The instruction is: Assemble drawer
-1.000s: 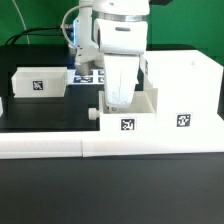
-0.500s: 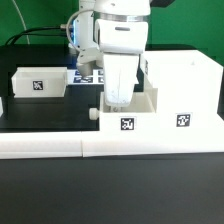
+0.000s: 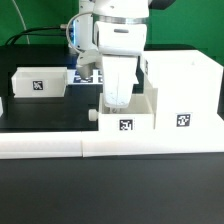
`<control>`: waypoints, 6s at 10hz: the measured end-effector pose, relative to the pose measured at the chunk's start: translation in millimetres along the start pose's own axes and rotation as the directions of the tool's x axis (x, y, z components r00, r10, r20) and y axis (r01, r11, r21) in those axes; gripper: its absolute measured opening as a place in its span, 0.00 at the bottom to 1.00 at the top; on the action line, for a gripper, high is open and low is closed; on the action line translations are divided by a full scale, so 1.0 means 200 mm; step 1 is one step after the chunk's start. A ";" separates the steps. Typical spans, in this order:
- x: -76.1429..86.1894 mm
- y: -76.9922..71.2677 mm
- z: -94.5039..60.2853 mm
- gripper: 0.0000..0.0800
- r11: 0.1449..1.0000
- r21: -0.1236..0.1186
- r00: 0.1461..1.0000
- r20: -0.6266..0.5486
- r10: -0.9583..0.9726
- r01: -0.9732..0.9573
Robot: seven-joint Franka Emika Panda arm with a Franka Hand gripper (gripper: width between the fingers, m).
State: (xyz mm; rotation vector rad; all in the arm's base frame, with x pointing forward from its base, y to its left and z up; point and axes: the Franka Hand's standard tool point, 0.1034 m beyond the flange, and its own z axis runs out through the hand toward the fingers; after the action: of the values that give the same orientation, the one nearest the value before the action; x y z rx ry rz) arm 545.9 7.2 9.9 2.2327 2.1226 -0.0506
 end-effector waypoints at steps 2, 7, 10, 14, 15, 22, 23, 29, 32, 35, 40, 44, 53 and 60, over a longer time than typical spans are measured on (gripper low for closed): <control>0.01 0.00 0.00 0.05 1.000 -0.002 1.000 0.007 0.024 -0.024; 0.01 0.00 0.00 0.05 1.000 -0.005 1.000 0.013 0.006 -0.006; 0.00 0.00 0.00 0.05 1.000 -0.006 1.000 0.022 -0.004 0.004; -0.01 0.00 0.00 0.05 1.000 0.000 1.000 0.024 -0.002 0.002; 0.00 0.00 0.00 0.05 1.000 0.001 1.000 0.025 -0.009 0.009; -0.01 0.00 0.00 0.05 1.000 0.014 0.999 0.038 -0.026 0.026; -0.01 0.00 0.00 0.05 1.000 0.018 0.999 0.039 -0.025 0.024; -0.02 -0.01 0.00 0.05 0.999 0.017 0.998 0.047 -0.044 0.043; -0.03 -0.01 0.00 0.05 0.999 0.024 0.998 0.048 -0.039 0.038; -0.03 -0.01 0.00 0.05 0.998 0.027 0.997 0.050 -0.061 0.060; -0.05 0.00 -0.01 0.05 0.996 0.045 0.996 0.056 -0.076 0.074; -0.04 0.00 0.00 0.05 0.996 0.046 0.995 0.056 -0.083 0.080; -0.04 -0.01 0.01 0.05 0.995 0.021 0.994 0.050 -0.094 0.093; -0.01 -0.01 0.01 0.05 0.999 0.014 0.998 0.046 -0.042 0.042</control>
Offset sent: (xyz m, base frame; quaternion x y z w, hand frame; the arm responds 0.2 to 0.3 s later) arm 0.0000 0.0000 0.0000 0.0000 0.0000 0.0000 1.0000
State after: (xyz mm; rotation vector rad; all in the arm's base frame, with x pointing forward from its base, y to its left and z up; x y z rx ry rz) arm 543.4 5.0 7.9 2.1717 2.1516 -0.1168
